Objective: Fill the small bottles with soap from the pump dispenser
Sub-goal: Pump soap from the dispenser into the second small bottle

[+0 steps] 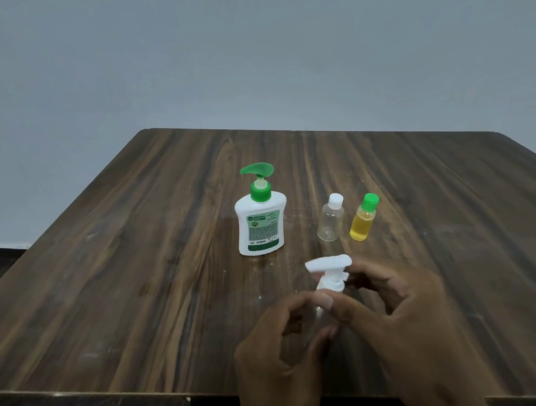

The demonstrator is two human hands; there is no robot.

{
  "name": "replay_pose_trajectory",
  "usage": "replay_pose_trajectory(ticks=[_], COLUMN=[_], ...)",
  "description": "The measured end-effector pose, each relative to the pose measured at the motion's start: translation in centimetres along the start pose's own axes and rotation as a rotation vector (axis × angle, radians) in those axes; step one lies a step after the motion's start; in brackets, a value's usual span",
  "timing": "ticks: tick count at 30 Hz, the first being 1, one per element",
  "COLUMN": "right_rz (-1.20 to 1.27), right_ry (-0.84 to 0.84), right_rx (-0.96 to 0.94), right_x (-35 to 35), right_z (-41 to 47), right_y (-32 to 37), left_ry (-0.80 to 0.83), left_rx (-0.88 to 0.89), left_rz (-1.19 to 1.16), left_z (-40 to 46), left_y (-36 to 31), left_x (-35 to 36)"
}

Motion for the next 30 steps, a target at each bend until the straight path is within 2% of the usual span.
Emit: replay_pose_trajectory(ticks=[2,3,5,9,12,14,17,20,24,30], right_rz=[0.147,0.204,0.18,-0.092,-0.096,-0.022,0.301,0.417,0.292,-0.4], right_ry=[0.2,0.3,0.354,0.058,0.001,0.002,0.003,-0.111,-0.199,-0.134], right_rx=[-0.015,-0.009,-0.015,-0.041,-0.052,-0.058,-0.05,-0.041,0.038,0.211], right_x=[0.6,1.0,1.4,1.4,1.5,1.1,-0.4,-3.7,-7.5,-8.5], right_z=[0.3,0.4,0.4,0.7,0.7,0.8,1.1,1.8,3.2,6.8], right_y=[0.3,0.4,0.0,-0.4,-0.4,-0.4,0.2,0.3,-2.9,-11.9], left_ry=[-0.006,0.003,-0.011,-0.037,-0.006,0.005,0.013,0.016,0.005,-0.051], left_rx=[-0.102,-0.067,-0.063,-0.061,-0.047,-0.103,-0.158,-0.159,-0.128,-0.097], left_rz=[-0.067,-0.04,-0.042,0.054,0.072,0.032,-0.041,-0.063,0.007,0.073], left_z=[0.1,0.3,0.5,0.5,0.7,0.5,0.4,0.5,0.9,3.5], left_y=[1.0,1.0,1.0,1.6,1.6,2.1,2.6,2.8,3.2,3.3], left_x=[-0.6,-0.7,-1.0,-1.2,-1.1,-1.2,-1.3,-1.5,-2.6,-5.8])
Point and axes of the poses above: each hand's wrist, its own z-axis towards the middle knuckle, its own x-axis out of the palm, y = z × x, the point moved 6 cm from there along z, towards the middle knuckle, and after that the axes turned 11 degrees about -z, right-handed, at the moved point
